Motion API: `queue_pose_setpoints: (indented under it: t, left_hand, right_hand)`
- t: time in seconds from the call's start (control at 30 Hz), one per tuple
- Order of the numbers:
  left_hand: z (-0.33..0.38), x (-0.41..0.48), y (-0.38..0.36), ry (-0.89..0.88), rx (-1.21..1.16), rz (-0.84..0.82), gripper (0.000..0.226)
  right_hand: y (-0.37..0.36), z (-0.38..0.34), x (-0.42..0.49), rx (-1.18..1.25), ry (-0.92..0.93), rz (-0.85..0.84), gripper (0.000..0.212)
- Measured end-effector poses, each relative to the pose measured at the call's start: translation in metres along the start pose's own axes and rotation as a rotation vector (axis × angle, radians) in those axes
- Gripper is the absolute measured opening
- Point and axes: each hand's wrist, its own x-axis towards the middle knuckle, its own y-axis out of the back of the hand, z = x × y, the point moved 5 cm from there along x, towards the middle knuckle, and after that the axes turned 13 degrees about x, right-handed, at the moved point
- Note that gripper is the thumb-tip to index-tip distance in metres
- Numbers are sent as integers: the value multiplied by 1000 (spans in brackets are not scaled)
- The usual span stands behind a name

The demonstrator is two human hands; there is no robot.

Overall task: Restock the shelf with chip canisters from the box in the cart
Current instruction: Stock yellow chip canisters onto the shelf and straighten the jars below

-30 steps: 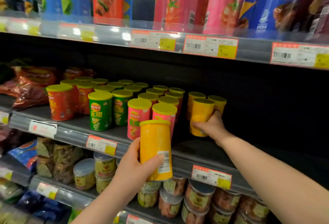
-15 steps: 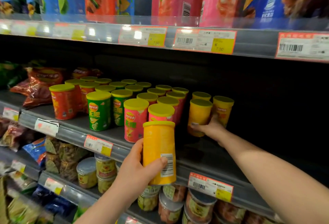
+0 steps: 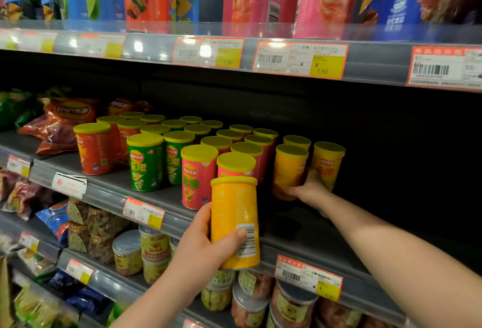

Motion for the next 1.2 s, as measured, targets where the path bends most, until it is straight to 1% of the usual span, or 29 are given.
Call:
queue_pose_setpoints:
  t: [0.13,0.27,0.4,0.57,0.7,0.9,0.97,1.07,1.13,1.2]
  left_hand:
    - [-3,-1,2,11,-5,1,37]
    - [-5,-2,4,29,-4,1,41]
    - [-8,-4,7,29,-5,-2,41]
    - [-8,-5,8,31,-21,-16,48]
    - [-8,-4,8,31,-22,-20,44]
    - [-5,-4,7,20,-7,-32,53]
    - [-6,-4,5,17,0,-35,50]
    - [-8,-3,2,16,-15,-34,40]
    - [-7,-2,-1,9,-31,-48,39]
    - [-5,-3,-5,0,-47,-63,42]
  right_hand:
    - [-6,-2,-2,-23,-2,-5,83]
    - [-5,-3,-1,31,-26,78,75]
    - [-8,-4,1,8,-37,49,76]
    - [-10,-4,2,19,-42,100,78]
    - [-11,-5,2,21,-41,95,75]
    - [-11,-7,3,-1,-22,136,75]
    - [-12,-9,3,8,-27,128,74]
    - [-11,-12,2,52,-53,106,68]
    - [-12,-13,2,67,-60,97,66]
    - [-12,-13,1,6,-48,115,69]
